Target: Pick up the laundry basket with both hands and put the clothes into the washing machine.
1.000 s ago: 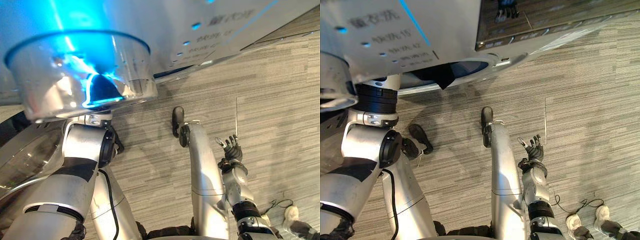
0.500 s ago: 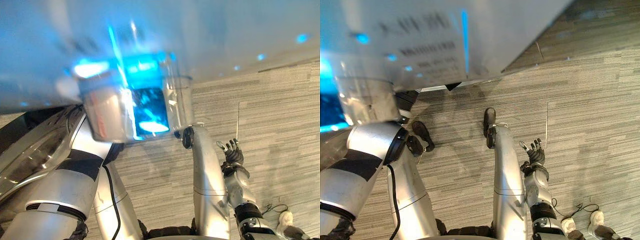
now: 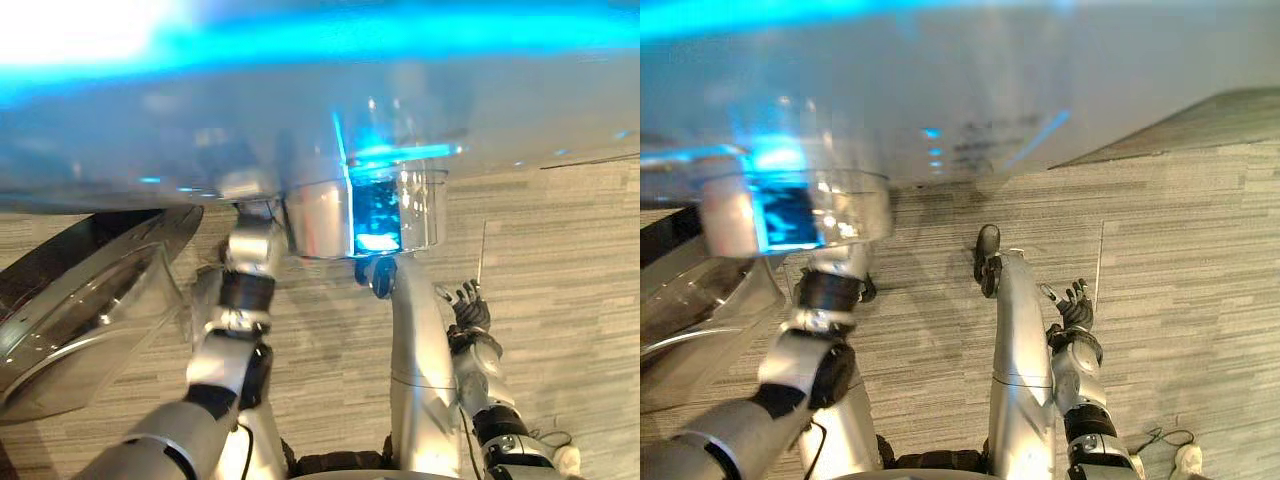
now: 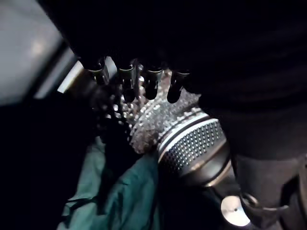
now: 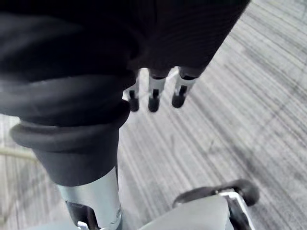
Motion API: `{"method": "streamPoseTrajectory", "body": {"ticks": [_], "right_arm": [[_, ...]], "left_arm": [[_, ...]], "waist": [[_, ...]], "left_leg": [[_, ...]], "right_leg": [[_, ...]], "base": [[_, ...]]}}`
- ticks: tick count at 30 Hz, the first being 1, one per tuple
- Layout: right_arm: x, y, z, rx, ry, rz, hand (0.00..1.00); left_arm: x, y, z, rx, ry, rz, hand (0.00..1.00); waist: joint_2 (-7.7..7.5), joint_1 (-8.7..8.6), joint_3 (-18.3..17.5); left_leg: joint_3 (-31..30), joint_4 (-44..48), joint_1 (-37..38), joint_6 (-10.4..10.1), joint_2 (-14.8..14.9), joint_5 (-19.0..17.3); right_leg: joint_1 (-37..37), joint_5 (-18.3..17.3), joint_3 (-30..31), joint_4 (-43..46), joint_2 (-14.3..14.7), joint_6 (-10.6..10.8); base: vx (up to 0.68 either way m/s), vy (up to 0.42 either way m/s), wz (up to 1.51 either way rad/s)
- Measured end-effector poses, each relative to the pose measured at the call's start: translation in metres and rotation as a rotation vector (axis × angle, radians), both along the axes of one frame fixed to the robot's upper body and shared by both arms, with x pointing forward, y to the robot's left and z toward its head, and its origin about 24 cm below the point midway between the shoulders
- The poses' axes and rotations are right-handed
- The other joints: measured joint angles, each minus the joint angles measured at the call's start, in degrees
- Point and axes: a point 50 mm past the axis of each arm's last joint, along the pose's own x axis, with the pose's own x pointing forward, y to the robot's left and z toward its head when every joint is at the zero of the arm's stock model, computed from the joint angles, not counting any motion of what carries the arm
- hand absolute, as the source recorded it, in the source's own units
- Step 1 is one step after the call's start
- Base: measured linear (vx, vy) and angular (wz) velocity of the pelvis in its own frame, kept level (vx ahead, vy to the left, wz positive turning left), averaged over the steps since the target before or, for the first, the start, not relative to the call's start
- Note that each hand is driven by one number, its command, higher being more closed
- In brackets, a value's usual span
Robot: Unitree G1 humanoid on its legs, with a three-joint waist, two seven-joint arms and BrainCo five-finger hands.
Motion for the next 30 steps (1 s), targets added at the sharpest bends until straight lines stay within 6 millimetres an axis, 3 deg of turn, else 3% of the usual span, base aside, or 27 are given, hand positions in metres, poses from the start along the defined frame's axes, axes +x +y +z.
{"method": "streamPoseTrajectory", "body": {"ticks": [5, 8, 9, 14, 17, 20, 23, 25, 30], "right_arm": [[-0.001, -0.003, 0.022, -0.034, -0.087, -0.068, 0.00], [0.003, 0.013, 0.054, -0.067, -0.231, -0.063, 0.00], [0.005, 0.021, 0.073, -0.125, -0.307, -0.051, 0.00], [0.012, 0.052, 0.100, -0.219, -0.417, 0.041, 0.00], [0.022, 0.065, 0.113, -0.222, -0.465, 0.088, 0.00], [0.035, 0.073, 0.111, -0.179, -0.438, 0.117, 0.00], [0.045, 0.068, 0.110, -0.092, -0.430, 0.094, 0.00], [0.055, 0.066, 0.107, -0.059, -0.406, 0.113, 0.00], [0.078, 0.060, 0.107, -0.048, -0.335, 0.145, 0.00]], "left_arm": [[-0.030, -0.008, -0.042, 0.011, 0.042, -0.045, 0.00], [-0.048, -0.016, -0.067, 0.045, 0.083, -0.115, 0.00], [-0.059, -0.023, -0.080, 0.061, 0.099, -0.170, 0.00], [-0.084, -0.032, -0.095, 0.101, 0.091, -0.293, 0.00], [-0.093, -0.039, -0.097, 0.098, 0.081, -0.351, 0.00], [-0.102, -0.045, -0.100, 0.091, 0.075, -0.413, 0.00], [-0.110, -0.043, -0.107, 0.075, 0.098, -0.437, 0.00], [-0.114, -0.042, -0.108, 0.042, 0.101, -0.456, 0.00], [-0.114, -0.045, -0.108, 0.010, 0.099, -0.481, 0.00]], "waist": [[0.13, 0.73, -0.08], [0.17, 2.03, -0.10], [0.85, 3.18, -0.45], [2.28, 5.17, -1.21], [2.38, 6.29, -1.22], [2.45, 6.50, -1.20], [2.56, 6.56, -1.24], [2.88, 7.53, -1.21], [5.21, 9.22, -1.18]], "left_leg": [[0.28, -0.69, 1.84, 0.11, -0.07, -0.12], [-0.01, -1.13, 3.20, 0.11, -0.13, -0.11], [-0.38, -1.28, 3.49, 0.09, -0.17, -0.11], [-1.53, -1.33, 3.64, -0.04, -2.12, -0.03], [-2.40, -0.19, 3.11, -0.19, -3.25, -0.13], [-3.62, 1.15, 1.60, -0.31, -4.34, -0.21], [-3.94, 2.34, 0.30, -0.37, -5.81, -0.25], [-3.91, 3.16, -0.71, -0.38, -5.95, -0.26], [-4.82, 4.36, -2.74, -0.63, -7.06, -0.11]], "right_leg": [[1.26, -0.71, 0.05, 0.28, -0.19, -0.25], [2.32, -1.45, -0.25, 0.90, -0.30, -0.94], [2.77, -1.94, -0.86, 1.15, -0.51, -1.33], [2.98, -4.09, -1.21, 3.56, -2.31, -1.59], [2.93, -5.70, -1.51, 5.77, -3.53, -1.57], [2.58, -7.06, -2.50, 7.71, -5.12, -1.56], [1.25, -7.81, -2.01, 9.70, -6.38, -1.35], [0.01, -7.90, -1.60, 10.84, -6.49, -1.34], [-1.92, -8.39, -1.77, 13.07, -7.44, -1.75]], "base": [[0.03, -0.021, 0.04], [0.04, -0.060, 0.07], [0.03, -0.059, 0.14], [0.04, -0.057, 0.24], [0.03, -0.039, 0.29], [0.01, -0.019, 0.32], [0.00, -0.002, 0.20], [-0.02, -0.006, 0.06], [-0.01, -0.018, 0.13]]}}
